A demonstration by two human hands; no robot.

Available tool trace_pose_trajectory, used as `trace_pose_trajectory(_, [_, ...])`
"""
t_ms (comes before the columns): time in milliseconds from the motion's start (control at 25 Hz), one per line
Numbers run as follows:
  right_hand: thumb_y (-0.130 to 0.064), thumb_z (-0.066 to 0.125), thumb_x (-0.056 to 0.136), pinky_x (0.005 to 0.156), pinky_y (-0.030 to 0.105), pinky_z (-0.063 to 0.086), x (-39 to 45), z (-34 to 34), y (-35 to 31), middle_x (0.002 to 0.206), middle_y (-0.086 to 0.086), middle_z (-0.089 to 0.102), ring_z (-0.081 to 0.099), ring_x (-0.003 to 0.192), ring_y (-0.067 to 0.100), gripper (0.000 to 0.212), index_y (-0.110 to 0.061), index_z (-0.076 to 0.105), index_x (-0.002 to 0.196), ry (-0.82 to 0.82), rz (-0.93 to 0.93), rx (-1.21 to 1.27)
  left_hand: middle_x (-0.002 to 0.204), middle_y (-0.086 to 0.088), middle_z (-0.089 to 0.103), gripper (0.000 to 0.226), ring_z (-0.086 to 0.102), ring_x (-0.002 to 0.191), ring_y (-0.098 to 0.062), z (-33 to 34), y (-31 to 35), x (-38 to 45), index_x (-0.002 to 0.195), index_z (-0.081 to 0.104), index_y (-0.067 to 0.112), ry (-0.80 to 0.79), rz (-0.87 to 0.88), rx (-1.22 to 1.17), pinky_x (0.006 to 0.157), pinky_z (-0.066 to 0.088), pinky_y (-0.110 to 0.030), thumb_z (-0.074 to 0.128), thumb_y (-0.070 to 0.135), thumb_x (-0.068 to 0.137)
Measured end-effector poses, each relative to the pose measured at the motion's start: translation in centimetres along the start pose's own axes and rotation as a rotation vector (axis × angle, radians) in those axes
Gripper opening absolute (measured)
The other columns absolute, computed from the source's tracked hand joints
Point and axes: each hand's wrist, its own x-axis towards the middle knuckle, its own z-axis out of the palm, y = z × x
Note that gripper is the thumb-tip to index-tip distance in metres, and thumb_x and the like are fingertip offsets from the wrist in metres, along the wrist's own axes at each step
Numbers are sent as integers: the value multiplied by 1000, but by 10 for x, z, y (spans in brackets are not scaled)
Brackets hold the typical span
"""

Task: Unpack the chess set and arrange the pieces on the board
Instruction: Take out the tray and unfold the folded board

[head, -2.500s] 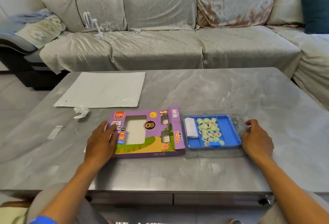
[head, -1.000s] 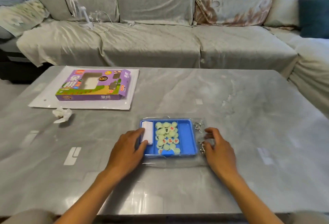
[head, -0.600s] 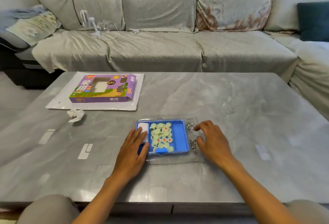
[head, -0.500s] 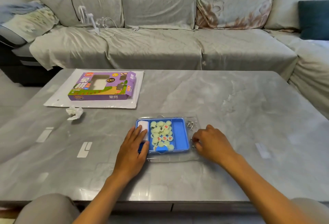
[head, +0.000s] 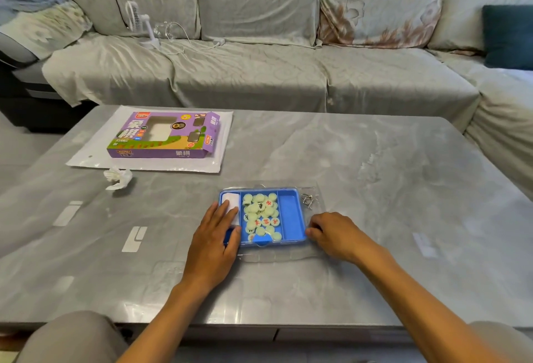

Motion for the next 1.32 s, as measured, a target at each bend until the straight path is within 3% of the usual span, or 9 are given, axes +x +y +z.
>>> trace_pose_trajectory(80, [-18,53,94,55,24,45,-2,0,3,77,4,62,58,67,18,21,-6,67,85,103,59,317,157,13,21,65,2,139,6,1,0,-1,147,33,28,2,1,-5,109,18,-20,29,55,88])
trace_pose_trajectory(240, [-1,46,93,47,26,51,-2,-9,11,66,8,53,51,53,15,21,3,66,98,77,318,1696,156,13,23,63,4,140,5,2,-1,0,146,35,28,21,2,-18,112,22,-25,32,53,89])
trace_pose_trajectory(360, [-13,50,88,46,27,51,6,-11,10,60,6,49,50,52,17,21,-2,62,74,36,422,2011,156,14,22,62,3,139,7,3,-2,0,146,35,29,23,4,-14,109,19,-20,32,53,89])
trace_pose_trajectory(560, [-13,64,86,40,24,39,37,-15,0,56,5,46,43,43,14,21,-10,51,69,280,369,1478,154,18,20,62,2,138,11,5,-4,0,146,34,32,34,13,-23,107,19,-17,33,55,89])
trace_pose_trajectory(680, [-29,59,91,55,27,41,55,-13,6,72,-2,56,53,62,13,19,-15,58,79,409,140,476,154,19,19,61,9,138,9,7,-6,-1,147,31,30,70,-5,-67,107,26,-20,39,55,92])
trace_pose_trajectory(800, [-27,44,96,66,31,49,65,-8,3,89,0,64,58,77,18,20,-17,61,96,258,13,-185,156,11,23,62,25,139,-2,8,-6,-3,149,25,30,104,-35,-149,105,41,-30,44,48,93])
trace_pose_trajectory(920, [-29,43,96,66,29,50,70,-13,-3,83,-2,62,58,73,16,21,-17,61,91,200,20,-295,155,9,25,64,30,137,-3,7,-5,-4,149,22,30,108,-35,-166,102,45,-29,37,53,91])
trace_pose_trajectory(1120, [-40,37,94,66,29,48,74,-17,1,79,0,59,56,71,15,33,-16,56,81,99,41,-194,156,9,25,64,25,134,3,6,-5,-4,150,19,32,112,-23,-154,101,32,-16,28,52,90])
trace_pose_trajectory(1320, [-61,32,95,65,30,48,73,-10,-5,81,0,59,56,72,15,49,-18,53,83,176,13,-322,150,11,34,65,45,125,-5,7,-8,-4,150,17,37,87,-33,-172,88,47,-16,27,57,89])
